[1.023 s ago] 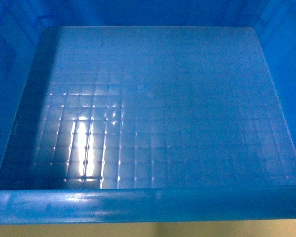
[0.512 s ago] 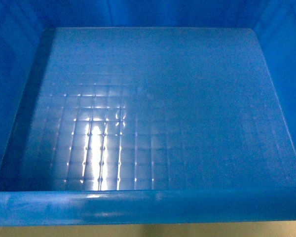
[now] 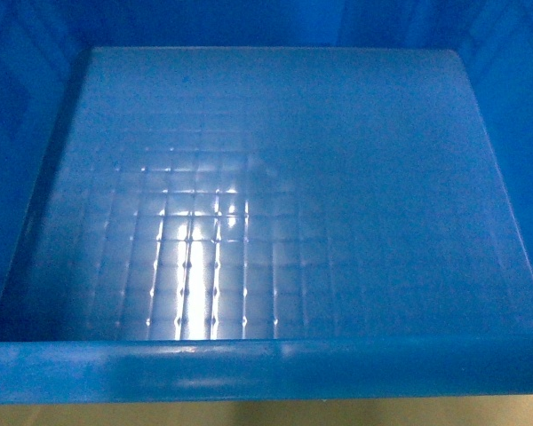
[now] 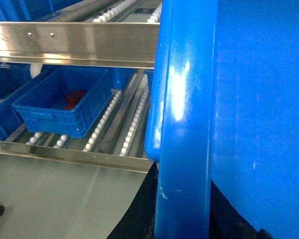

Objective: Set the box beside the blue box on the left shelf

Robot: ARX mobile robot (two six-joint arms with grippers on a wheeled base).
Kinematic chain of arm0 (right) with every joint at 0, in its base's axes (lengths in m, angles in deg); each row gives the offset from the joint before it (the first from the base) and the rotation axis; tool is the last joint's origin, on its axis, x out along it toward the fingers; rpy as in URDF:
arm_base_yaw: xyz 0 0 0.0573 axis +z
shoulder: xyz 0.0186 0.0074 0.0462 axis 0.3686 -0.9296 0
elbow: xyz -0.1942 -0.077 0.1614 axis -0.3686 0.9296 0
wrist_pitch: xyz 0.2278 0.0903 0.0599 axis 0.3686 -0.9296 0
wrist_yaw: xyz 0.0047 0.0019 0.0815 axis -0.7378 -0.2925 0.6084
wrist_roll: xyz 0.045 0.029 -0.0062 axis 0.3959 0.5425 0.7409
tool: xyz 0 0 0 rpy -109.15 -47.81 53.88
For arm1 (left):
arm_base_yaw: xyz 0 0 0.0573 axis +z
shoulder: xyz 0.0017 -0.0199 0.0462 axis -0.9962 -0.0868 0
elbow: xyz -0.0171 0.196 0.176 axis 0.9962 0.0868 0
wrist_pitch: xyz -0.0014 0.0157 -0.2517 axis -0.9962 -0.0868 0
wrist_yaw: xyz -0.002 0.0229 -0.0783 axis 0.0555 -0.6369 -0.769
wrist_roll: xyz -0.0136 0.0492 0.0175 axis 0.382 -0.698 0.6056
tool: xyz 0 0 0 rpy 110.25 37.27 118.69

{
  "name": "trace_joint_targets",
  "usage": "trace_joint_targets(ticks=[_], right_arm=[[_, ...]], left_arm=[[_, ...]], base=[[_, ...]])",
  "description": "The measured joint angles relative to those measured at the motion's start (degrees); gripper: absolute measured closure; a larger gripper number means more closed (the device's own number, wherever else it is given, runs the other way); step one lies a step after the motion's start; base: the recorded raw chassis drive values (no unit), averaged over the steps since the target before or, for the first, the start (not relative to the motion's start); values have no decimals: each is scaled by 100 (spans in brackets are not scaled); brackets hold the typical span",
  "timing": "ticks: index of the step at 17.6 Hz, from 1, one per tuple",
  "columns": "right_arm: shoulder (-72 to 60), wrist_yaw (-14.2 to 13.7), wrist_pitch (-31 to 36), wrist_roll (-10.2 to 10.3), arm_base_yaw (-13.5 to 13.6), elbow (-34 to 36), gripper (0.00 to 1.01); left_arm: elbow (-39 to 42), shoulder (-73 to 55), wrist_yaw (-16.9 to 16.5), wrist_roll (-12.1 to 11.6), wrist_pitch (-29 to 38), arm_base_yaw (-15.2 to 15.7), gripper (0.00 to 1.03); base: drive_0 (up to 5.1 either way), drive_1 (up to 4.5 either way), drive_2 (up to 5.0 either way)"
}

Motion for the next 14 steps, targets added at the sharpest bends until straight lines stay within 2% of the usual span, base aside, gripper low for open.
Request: trace_joint_targets(ticks=[14], right_arm=[[7, 0, -2, 0, 0, 0, 91]], left_arm=[[0, 0, -2, 4, -4, 0, 91]], base=[[-496, 245, 245]])
